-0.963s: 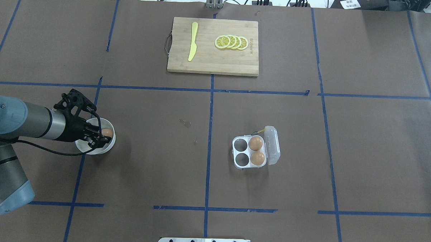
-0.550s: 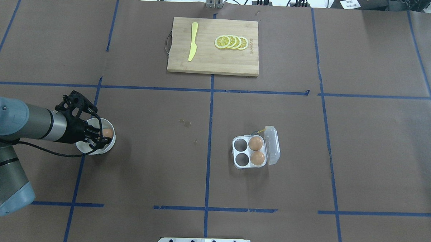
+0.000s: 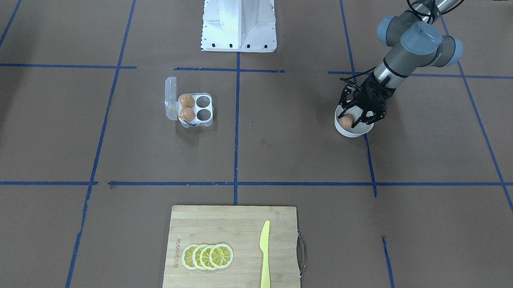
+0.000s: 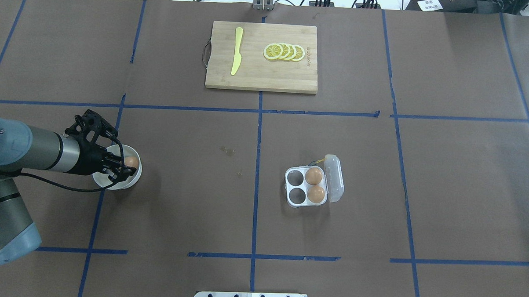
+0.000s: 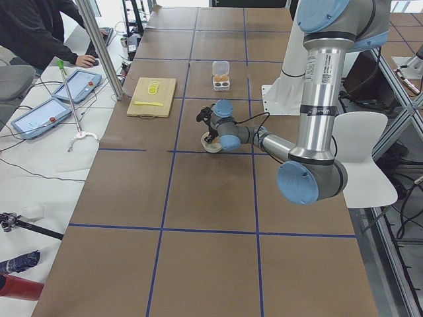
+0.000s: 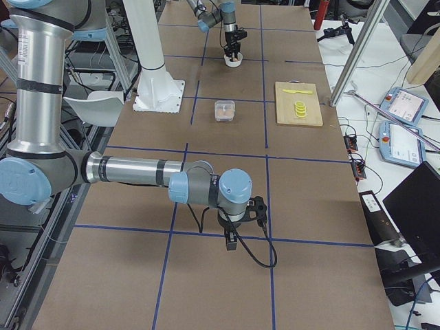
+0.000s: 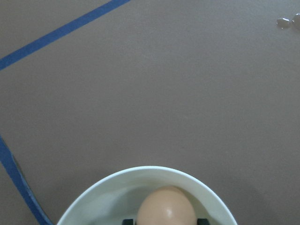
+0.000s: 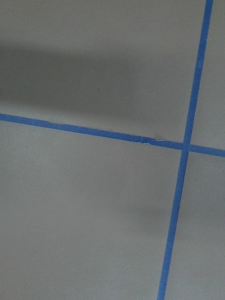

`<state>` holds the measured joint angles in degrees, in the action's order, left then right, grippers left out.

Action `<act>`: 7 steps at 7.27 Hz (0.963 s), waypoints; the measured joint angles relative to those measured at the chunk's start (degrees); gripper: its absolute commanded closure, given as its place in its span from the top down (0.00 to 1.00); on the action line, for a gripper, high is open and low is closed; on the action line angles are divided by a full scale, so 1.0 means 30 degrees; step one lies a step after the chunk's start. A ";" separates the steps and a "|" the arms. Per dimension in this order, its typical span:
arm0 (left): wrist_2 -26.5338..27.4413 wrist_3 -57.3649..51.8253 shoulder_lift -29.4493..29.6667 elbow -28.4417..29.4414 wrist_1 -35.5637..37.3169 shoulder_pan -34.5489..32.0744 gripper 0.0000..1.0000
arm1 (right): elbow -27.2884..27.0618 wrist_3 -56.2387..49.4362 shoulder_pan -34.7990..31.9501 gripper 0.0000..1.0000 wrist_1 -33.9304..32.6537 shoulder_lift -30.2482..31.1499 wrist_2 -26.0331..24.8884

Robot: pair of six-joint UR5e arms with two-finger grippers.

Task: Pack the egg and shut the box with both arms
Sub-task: 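Lift the brown egg out of the bowl with the left gripper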

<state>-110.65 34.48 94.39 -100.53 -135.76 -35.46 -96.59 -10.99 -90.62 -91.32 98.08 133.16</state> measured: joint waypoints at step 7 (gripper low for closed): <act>-0.0214 -0.0163 -0.0722 -0.1734 -0.0826 -0.0261 0.08 | 0.0000 0.0000 0.0001 1.00 0.0000 0.0000 -0.0001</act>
<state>-111.29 33.99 92.22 -105.73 -138.24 -36.24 -96.59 -10.99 -90.61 -91.32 98.08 133.16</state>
